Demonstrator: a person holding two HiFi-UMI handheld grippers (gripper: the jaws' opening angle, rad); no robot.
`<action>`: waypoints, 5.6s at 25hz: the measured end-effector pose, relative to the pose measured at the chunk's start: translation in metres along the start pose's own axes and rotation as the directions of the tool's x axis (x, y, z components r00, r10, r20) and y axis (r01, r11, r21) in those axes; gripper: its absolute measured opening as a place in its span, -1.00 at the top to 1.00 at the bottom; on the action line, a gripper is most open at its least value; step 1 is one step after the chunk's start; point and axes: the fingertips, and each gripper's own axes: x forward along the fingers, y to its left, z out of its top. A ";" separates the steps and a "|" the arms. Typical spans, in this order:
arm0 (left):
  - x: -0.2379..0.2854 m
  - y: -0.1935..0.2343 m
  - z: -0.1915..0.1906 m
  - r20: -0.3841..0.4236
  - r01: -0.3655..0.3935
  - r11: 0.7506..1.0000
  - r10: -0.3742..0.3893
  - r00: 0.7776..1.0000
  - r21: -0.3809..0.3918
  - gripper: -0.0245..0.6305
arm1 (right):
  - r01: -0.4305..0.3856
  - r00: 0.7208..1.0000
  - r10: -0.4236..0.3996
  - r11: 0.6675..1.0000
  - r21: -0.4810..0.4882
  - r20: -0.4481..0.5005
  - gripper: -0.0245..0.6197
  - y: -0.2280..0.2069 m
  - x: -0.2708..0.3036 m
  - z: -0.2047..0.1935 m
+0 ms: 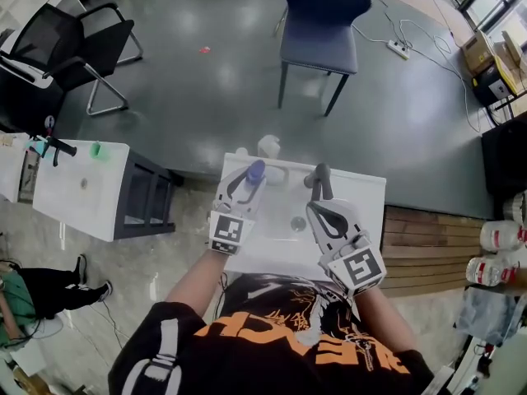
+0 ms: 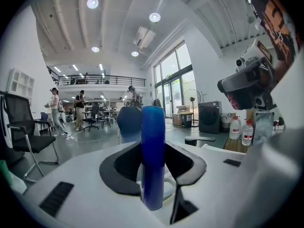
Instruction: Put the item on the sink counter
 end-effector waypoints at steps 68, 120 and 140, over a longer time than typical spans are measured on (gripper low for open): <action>-0.040 0.007 0.050 0.068 0.003 0.996 -0.009 0.998 0.086 -0.12 | -0.012 0.996 0.020 0.996 0.087 -0.087 0.88 0.004 -0.001 -0.048; -0.153 -0.245 0.213 0.217 0.269 0.962 -0.273 0.937 0.047 0.53 | -0.002 0.961 0.006 1.000 -0.013 0.278 0.88 0.004 -0.229 0.038; -0.171 -0.242 0.216 0.205 0.186 0.982 -0.186 0.961 0.017 0.87 | 0.027 0.948 -0.012 0.999 -0.046 0.319 0.88 0.016 -0.259 0.057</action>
